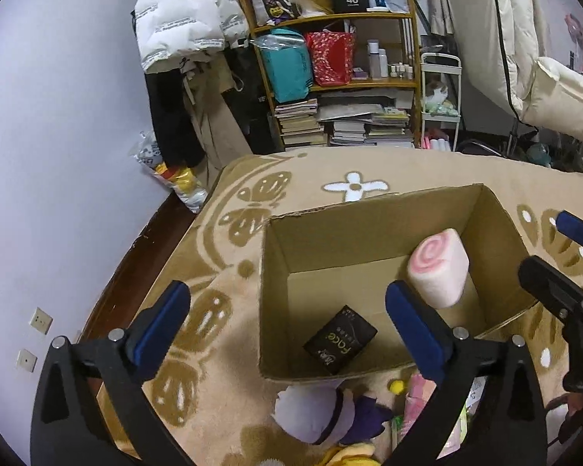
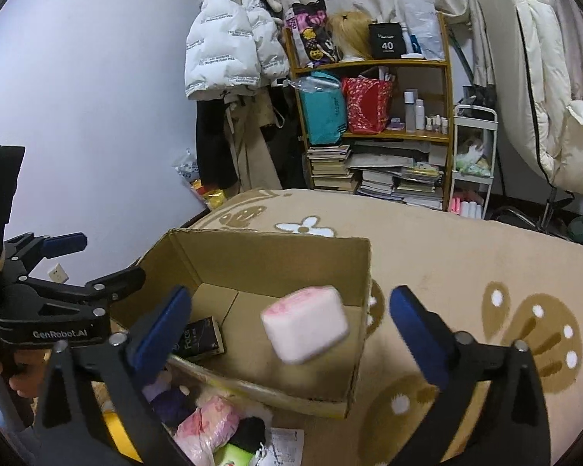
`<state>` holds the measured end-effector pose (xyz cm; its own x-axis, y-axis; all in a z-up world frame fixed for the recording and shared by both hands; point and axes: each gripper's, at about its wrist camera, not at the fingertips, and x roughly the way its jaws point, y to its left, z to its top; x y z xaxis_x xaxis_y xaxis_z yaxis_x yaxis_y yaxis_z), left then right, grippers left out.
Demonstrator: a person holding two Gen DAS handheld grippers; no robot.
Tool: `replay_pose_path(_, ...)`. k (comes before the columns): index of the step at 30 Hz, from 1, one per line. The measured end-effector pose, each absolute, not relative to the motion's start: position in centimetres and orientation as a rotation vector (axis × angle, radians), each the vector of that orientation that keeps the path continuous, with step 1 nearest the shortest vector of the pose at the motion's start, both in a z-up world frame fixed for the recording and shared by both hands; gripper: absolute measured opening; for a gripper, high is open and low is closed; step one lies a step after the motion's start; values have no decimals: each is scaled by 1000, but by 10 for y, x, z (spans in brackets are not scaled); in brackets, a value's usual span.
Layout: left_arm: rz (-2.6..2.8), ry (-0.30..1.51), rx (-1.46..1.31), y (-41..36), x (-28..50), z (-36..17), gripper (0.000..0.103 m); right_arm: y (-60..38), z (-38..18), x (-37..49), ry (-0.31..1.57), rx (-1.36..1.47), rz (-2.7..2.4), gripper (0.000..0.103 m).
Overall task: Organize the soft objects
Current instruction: 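Carry tissue pack with left tool while right tool carries pig cube into box, then open both tools over the box and withdraw them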
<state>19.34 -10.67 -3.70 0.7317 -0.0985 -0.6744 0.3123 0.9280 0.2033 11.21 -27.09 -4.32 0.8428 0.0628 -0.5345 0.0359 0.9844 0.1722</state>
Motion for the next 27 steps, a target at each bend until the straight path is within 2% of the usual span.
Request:
replay_pose_path(15,-200,768,172,-57,160,-10,100,-263,-28,64,571,242,18,103)
replay_pose_path(27,-133,859,172,-30,113,-8,100,-244,-15,24,574,232,65,103)
